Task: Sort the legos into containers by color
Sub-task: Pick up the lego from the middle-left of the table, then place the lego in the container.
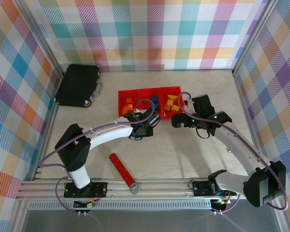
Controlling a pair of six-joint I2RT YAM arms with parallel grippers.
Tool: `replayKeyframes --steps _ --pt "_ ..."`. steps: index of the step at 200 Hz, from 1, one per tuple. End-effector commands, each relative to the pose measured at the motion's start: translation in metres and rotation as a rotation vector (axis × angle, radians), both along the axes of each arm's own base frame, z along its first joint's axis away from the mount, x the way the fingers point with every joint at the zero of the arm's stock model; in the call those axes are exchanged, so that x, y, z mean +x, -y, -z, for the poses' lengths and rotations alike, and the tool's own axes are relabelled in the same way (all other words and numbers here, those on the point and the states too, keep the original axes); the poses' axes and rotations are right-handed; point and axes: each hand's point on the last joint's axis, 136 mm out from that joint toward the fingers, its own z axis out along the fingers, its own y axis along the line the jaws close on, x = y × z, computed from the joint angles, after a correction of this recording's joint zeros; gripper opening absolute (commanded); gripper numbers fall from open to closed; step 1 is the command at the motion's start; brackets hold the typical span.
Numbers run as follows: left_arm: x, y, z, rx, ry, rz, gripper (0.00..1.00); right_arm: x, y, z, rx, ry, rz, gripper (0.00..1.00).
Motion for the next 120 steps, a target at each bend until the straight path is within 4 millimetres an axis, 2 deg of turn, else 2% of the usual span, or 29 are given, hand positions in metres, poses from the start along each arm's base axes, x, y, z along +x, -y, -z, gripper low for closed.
replayKeyframes --steps 1,22,57,72,98,120 --pt "0.025 -0.006 -0.047 0.077 0.116 0.045 0.35 -0.001 0.004 -0.014 0.015 0.033 0.028 0.99" --pt "0.060 -0.012 -0.066 0.101 0.150 0.021 0.35 -0.002 0.005 -0.017 0.021 0.040 0.033 0.99" --pt "0.114 -0.008 -0.079 0.049 0.186 -0.002 0.34 -0.005 0.006 -0.014 0.021 0.031 0.030 0.99" --pt "0.134 -0.006 -0.078 0.039 0.198 -0.011 0.34 -0.006 0.005 -0.014 0.018 0.028 0.024 0.99" --pt "0.166 -0.004 -0.064 0.050 0.208 -0.026 0.35 -0.008 0.006 -0.016 0.018 0.029 0.019 0.99" --pt "0.187 0.010 -0.053 0.031 0.206 -0.007 0.35 -0.010 0.005 -0.017 0.022 0.029 0.013 0.99"
